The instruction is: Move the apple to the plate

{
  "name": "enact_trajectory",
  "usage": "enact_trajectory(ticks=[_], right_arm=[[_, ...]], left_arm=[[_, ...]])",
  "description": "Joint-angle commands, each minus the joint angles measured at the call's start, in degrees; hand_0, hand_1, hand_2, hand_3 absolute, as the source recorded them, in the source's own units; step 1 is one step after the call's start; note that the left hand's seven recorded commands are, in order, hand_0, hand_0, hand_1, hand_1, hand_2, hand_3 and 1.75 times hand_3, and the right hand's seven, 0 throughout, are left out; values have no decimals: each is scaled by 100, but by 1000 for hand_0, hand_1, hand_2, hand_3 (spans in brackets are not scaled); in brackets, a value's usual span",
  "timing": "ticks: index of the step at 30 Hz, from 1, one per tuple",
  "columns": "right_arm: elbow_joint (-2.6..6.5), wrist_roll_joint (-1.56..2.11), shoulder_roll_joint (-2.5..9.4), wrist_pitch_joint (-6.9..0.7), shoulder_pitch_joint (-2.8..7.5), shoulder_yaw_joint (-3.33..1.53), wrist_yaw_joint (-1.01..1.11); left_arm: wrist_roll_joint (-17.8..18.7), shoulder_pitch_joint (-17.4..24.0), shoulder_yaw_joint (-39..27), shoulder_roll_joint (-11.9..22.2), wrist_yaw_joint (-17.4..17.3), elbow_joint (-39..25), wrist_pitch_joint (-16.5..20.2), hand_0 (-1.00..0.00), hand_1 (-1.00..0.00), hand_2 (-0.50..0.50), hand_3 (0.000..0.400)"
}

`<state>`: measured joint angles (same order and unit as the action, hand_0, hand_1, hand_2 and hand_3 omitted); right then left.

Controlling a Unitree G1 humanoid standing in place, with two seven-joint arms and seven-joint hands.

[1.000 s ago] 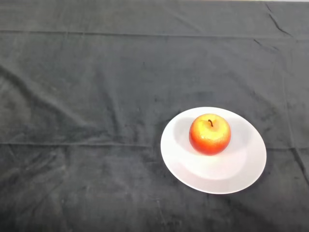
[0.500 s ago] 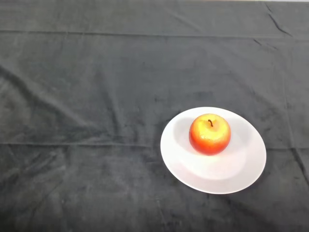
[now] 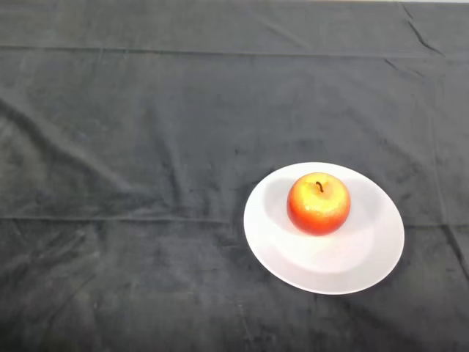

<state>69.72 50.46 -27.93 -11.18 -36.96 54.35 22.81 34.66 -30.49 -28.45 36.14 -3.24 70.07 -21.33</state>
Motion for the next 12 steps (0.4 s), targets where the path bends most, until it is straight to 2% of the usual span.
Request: enact_trajectory(ticks=[1, 12], right_arm=[[-7, 103, -108, 48, -86, 22, 8], [-8, 102, -107, 48, -85, 21, 8]], left_arm=[[-87, -68, -198, 40, -72, -143, 100, 0, 0, 0, 0], [-204, -98, -230, 2, -82, -162, 108, 0, 0, 0, 0]])
